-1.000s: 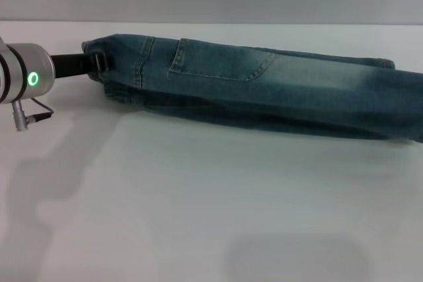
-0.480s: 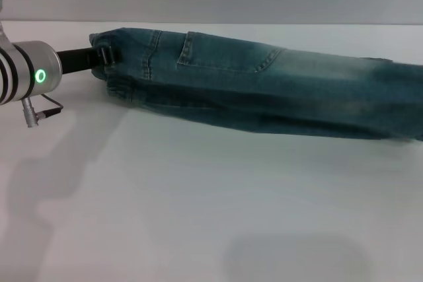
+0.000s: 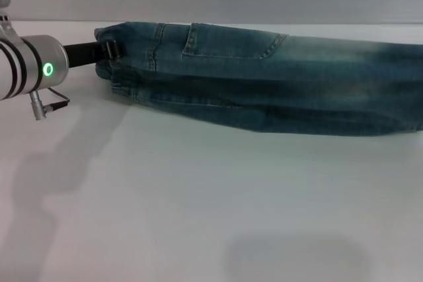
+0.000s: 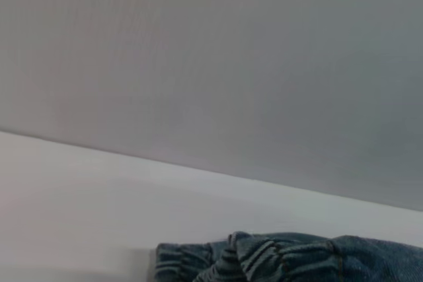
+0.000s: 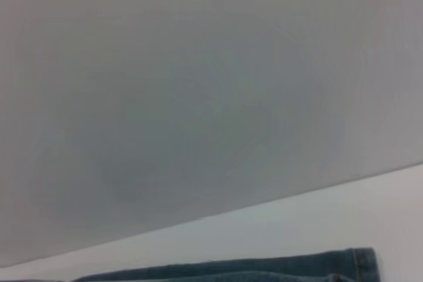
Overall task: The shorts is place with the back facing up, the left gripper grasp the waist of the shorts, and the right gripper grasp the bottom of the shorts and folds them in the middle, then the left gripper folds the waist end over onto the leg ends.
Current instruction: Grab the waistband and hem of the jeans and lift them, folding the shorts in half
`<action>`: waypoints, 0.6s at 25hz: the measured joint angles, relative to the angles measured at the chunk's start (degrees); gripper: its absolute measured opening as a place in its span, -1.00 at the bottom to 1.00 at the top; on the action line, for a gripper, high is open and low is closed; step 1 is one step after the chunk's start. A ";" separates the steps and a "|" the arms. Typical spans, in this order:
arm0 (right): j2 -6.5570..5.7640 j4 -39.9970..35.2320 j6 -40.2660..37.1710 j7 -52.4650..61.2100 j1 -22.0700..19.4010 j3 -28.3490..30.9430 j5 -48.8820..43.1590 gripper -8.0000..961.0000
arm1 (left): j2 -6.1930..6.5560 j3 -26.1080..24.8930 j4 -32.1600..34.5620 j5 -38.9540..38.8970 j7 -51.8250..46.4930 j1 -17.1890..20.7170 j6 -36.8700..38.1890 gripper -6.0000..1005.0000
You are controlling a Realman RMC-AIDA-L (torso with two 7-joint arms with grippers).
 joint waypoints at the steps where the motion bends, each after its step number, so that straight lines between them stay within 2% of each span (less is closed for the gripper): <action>1: -0.01 -0.53 -0.05 -0.37 0.49 0.39 0.00 -0.85 | 0.01 -0.03 0.40 0.00 0.00 -0.29 0.29 -0.52; 8: -0.12 -4.30 -1.66 -3.70 3.93 3.57 0.00 -0.86 | 0.00 -0.05 1.82 -0.09 0.00 -1.49 1.18 -0.52; 15: -0.15 -5.65 -5.23 -5.55 4.83 4.65 -0.01 -0.86 | -0.02 -0.15 2.57 -0.10 0.01 -1.71 1.92 -0.53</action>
